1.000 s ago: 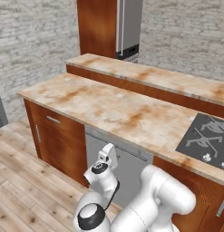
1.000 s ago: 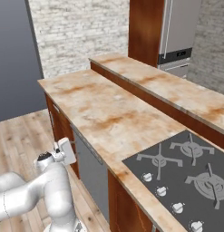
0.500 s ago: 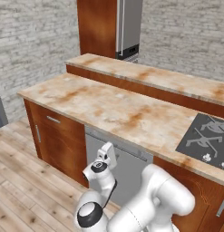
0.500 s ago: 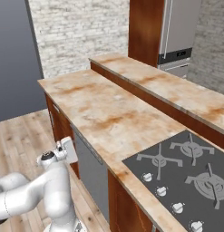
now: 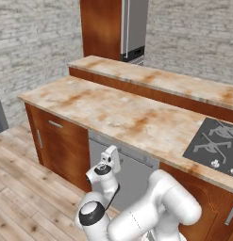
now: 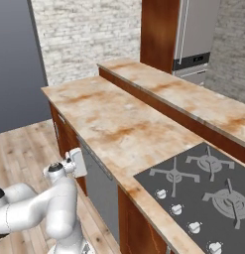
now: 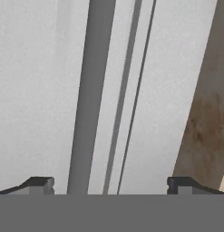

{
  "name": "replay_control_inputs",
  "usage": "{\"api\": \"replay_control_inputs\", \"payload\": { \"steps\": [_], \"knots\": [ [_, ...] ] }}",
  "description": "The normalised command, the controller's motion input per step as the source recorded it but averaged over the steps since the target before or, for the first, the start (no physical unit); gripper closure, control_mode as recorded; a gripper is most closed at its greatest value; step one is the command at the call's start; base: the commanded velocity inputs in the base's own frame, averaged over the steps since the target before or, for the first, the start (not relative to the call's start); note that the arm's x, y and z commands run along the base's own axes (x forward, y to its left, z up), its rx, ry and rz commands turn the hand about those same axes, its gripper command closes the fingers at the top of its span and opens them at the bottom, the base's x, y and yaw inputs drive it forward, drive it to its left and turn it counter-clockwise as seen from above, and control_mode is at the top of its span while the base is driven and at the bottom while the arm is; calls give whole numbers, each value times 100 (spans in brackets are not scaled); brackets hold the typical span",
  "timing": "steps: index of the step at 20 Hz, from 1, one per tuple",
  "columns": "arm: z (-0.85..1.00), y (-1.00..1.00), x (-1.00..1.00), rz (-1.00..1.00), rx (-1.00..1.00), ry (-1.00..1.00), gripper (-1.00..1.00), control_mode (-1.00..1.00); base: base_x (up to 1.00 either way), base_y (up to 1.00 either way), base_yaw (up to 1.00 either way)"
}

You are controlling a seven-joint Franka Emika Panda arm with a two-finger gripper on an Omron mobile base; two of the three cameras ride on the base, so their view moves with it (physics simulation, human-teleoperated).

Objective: Open the dishwasher door and pull out the top rack.

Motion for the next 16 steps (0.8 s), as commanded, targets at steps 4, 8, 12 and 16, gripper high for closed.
{"api": "replay_control_inputs", "payload": {
  "steps": [4, 8, 12, 16],
  "knots": [
    [-38, 0, 25, -3, -4, 0, -100, -100, 0, 0, 0],
    [-43, 0, 25, -4, -6, 0, -100, -100, 0, 0, 0],
    [-45, 0, 29, -4, -8, 0, -100, -100, 0, 0, 0],
    [-43, 0, 30, -2, -7, -2, -100, -100, 0, 0, 0]
  ]
}}
